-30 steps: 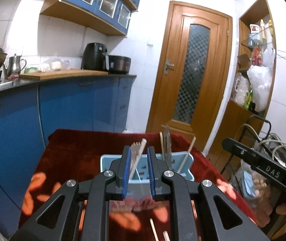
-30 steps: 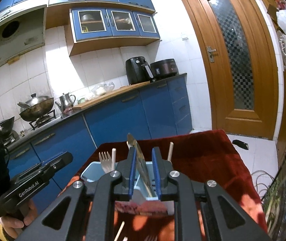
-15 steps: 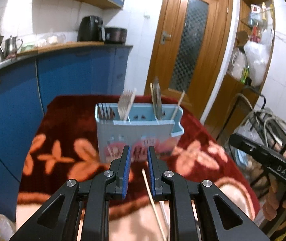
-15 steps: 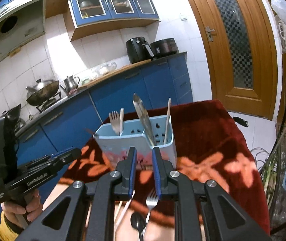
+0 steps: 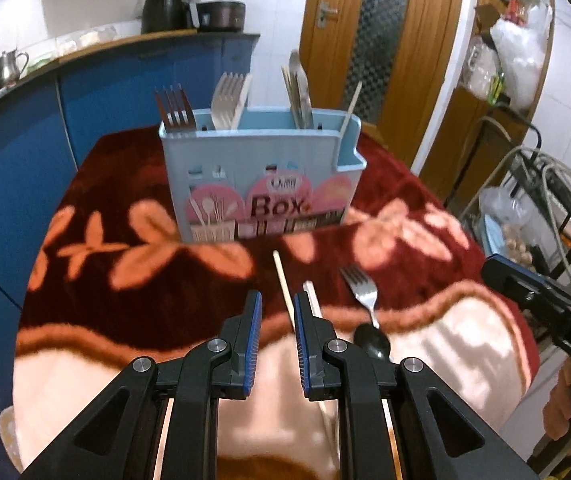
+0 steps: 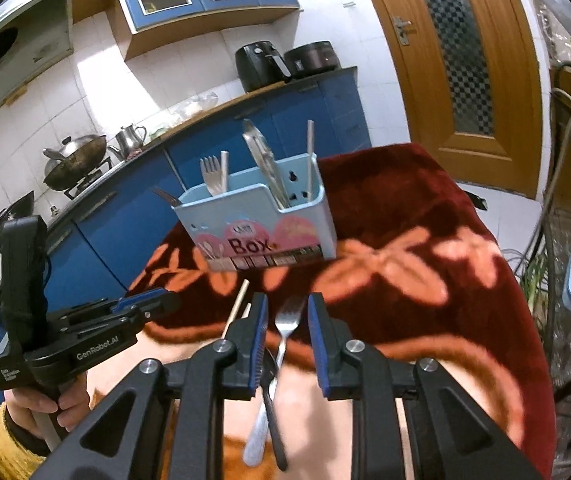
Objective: Organize utensils
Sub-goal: 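Grasp the wooden chopstick with the left tool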
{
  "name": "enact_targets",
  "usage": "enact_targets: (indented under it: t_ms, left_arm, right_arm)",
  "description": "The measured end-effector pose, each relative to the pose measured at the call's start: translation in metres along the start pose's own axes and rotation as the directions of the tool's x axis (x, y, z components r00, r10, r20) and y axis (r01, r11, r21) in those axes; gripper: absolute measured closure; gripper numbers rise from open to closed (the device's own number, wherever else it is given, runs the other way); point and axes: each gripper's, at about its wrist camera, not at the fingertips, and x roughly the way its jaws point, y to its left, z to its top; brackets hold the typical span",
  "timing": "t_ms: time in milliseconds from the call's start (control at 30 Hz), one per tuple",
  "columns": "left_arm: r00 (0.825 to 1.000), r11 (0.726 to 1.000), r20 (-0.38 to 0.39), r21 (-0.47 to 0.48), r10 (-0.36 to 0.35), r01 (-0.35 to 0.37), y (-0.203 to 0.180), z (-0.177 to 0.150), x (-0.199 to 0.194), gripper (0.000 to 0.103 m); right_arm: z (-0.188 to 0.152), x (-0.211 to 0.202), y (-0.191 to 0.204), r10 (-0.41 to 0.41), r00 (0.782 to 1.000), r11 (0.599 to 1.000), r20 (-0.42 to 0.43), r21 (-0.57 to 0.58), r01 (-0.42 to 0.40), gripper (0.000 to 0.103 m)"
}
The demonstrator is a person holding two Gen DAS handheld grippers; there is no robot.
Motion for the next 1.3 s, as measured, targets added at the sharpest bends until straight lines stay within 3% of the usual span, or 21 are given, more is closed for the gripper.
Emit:
enact_targets:
  t_ms: [167,333,667,867,1033,1100,1300]
  left_arm:
    - [0.998,1.000,-0.063,0.000,-0.001,0.001,-0.001,-0.005,0.014,0.087]
    - [0.988,0.998,-0.145,-0.038,-0.054,0.049,0.003,-0.005,0.028,0.087]
    - [0.973,0.998,-0.221,-0.024,-0.060,0.056,-0.003,-0.007,0.045,0.087]
    - [0.964,1.000,-0.267,0.005,-0.018,0.020,-0.004,-0.002,0.058,0.087]
    - [0.944,0.999,-0.329,0.023,-0.037,0.047,-0.007,0.009,0.069,0.087]
    - [0.915,0.998,-0.398,0.000,-0.065,0.071,-0.009,0.009,0.080,0.087]
    - [0.914,0.998,-0.405,0.037,-0.040,0.060,-0.020,0.011,0.083,0.094]
  right_arm:
    - [-0.010,-0.001,-0.013,-0.013,1.000,1.000,-0.020,0.024,0.013,0.080]
    - [-0.017,-0.001,-0.027,-0.016,0.999,0.998,-0.034,0.062,0.018,0.080]
    - [-0.027,0.003,-0.048,-0.034,0.997,0.993,-0.073,0.111,0.042,0.080]
    - [-0.028,0.004,-0.049,-0.030,0.997,0.994,-0.076,0.106,0.038,0.080]
    - [-0.027,0.005,-0.048,-0.028,0.996,0.994,-0.080,0.103,0.036,0.080]
    - [-0.027,0.005,-0.047,-0.028,0.996,0.994,-0.080,0.103,0.036,0.080]
    - [-0.027,0.007,-0.045,-0.027,0.996,0.994,-0.085,0.099,0.036,0.080]
